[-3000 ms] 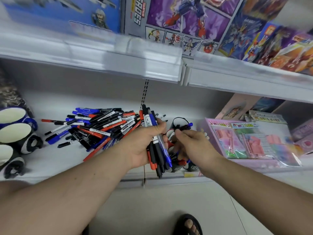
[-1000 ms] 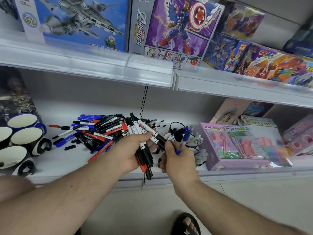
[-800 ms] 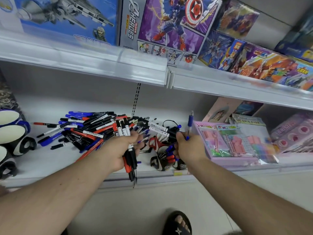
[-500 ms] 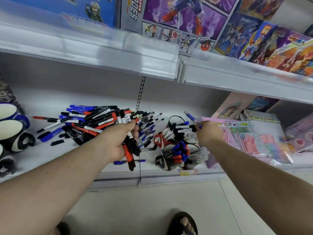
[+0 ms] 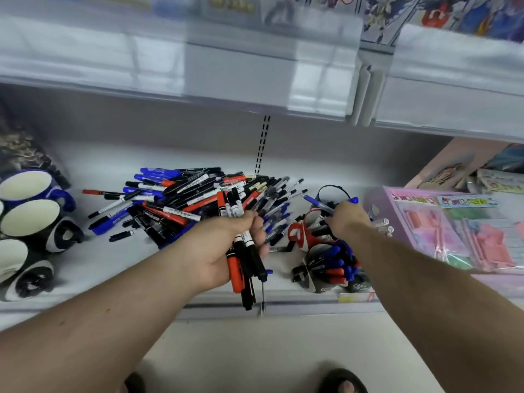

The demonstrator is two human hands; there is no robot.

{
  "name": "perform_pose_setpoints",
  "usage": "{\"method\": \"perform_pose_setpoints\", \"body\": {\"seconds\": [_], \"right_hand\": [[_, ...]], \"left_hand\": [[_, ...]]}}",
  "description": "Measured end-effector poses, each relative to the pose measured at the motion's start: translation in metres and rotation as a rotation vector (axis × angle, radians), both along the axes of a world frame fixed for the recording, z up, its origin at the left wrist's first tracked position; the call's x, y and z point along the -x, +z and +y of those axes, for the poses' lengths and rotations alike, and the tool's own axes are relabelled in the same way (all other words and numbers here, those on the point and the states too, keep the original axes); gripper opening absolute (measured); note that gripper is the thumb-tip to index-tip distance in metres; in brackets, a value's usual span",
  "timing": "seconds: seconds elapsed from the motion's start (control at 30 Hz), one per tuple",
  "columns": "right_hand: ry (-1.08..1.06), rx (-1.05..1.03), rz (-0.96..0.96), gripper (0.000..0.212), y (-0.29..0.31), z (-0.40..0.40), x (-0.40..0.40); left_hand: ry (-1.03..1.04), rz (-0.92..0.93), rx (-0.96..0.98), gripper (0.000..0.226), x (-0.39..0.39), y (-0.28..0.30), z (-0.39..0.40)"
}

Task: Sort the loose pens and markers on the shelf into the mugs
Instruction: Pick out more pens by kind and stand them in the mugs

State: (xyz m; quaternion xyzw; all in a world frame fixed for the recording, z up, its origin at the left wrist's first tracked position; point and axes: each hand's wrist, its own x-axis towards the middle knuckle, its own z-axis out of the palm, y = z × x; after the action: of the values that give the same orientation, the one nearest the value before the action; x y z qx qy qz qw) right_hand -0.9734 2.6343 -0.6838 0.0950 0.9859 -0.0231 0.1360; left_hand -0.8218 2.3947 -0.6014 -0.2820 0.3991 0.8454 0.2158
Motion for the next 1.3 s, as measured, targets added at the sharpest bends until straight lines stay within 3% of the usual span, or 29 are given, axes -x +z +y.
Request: {"method": "perform_pose_setpoints", "body": {"seconds": [0.2, 0.33, 0.43, 0.6, 0.83, 0.97, 1.1, 1.3], "right_hand": [[-0.001, 0.066, -0.023, 0.037, 0.003, 0.005, 0.001], [-0.013, 0.108, 0.102, 0.044, 0.023, 0.007, -0.007], [-0.04, 0.26, 0.074, 0.045, 0.044, -0.007, -0.022], [-0.088, 0.726, 0.013, 0.044, 0.085, -0.049, -0.082], [-0.125, 1.104, -0.273, 0.056, 0.133, -0.113, -0.171], [-0.057, 1.181, -0.175, 0.046, 0.146, -0.149, -0.206], [0.009, 1.229, -0.071, 0.064, 0.151, -0.17, -0.225], [0.202, 1.214, 0.022, 0.029, 0.15, -0.191, -0.238]], "left_hand": [[0.021, 0.018, -0.036, 0.022, 0.001, -0.003, -0.004], [-0.034, 0.057, -0.044, 0.026, -0.002, 0.001, -0.008], [-0.063, 0.105, -0.063, 0.021, -0.006, 0.008, -0.012], [-0.083, 0.201, -0.11, 0.022, -0.022, 0.028, -0.029], [-0.072, 0.367, -0.108, 0.027, -0.05, 0.052, -0.056], [0.003, 0.437, -0.123, 0.025, -0.061, 0.066, -0.065], [0.102, 0.46, -0.159, 0.023, -0.069, 0.078, -0.074], [0.154, 0.482, -0.129, 0.022, -0.078, 0.084, -0.098]]}}
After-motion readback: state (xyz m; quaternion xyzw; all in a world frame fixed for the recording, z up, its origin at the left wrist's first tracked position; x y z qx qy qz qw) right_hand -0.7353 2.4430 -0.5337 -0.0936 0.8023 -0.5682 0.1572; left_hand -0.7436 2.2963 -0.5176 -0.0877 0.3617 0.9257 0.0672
